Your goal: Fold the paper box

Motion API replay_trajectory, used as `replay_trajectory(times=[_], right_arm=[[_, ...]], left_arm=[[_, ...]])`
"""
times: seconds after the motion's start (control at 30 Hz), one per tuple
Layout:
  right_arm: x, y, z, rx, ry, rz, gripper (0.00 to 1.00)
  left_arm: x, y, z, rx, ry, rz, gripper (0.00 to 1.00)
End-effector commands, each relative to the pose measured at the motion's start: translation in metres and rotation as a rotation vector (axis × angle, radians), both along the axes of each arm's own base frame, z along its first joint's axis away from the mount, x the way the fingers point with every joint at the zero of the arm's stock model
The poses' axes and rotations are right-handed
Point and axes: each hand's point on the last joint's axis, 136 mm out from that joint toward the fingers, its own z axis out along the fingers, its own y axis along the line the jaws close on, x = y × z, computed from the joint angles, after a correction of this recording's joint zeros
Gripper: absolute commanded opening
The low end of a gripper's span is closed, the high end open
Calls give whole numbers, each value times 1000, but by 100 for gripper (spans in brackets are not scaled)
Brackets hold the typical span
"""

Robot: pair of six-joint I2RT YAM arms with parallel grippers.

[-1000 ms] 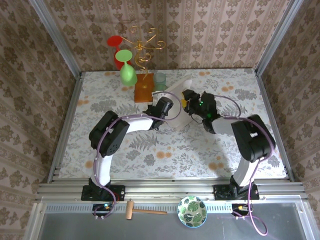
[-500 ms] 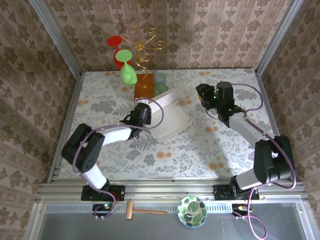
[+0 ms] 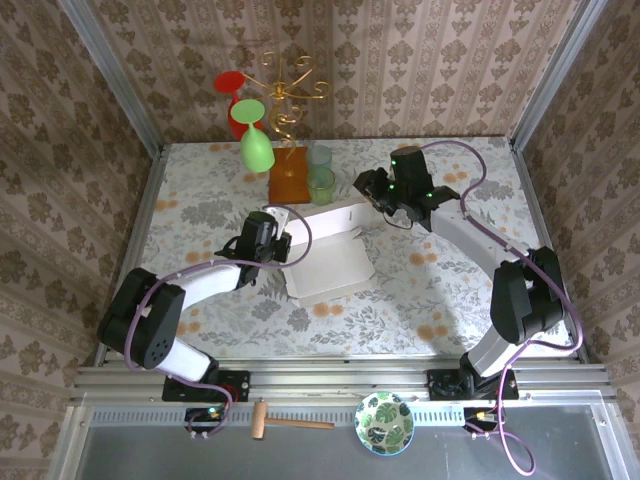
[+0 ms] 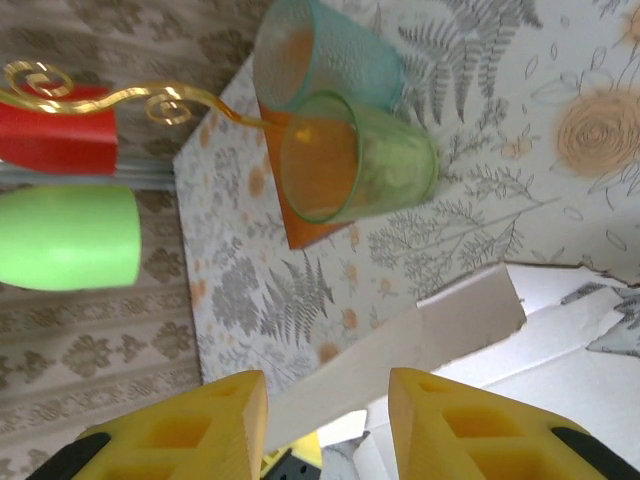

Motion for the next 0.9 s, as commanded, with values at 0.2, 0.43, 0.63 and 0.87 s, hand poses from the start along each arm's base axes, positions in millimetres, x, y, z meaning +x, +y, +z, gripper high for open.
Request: replay_trajectory(times=[0.2, 0.43, 0.63, 0.87], right_arm=[[10, -4, -29, -130, 61, 9, 35], [16, -2, -33, -146, 63, 23, 35], [21, 0, -28, -155, 39, 34, 35], [24, -5, -34, -192, 50, 37, 34]], left_arm=[[3, 5, -12, 80, 17, -2, 0], [4, 10, -18, 129, 43, 43, 0], [6, 6, -20, 230, 32, 54, 0], [10, 9, -22, 269, 22, 86, 0]])
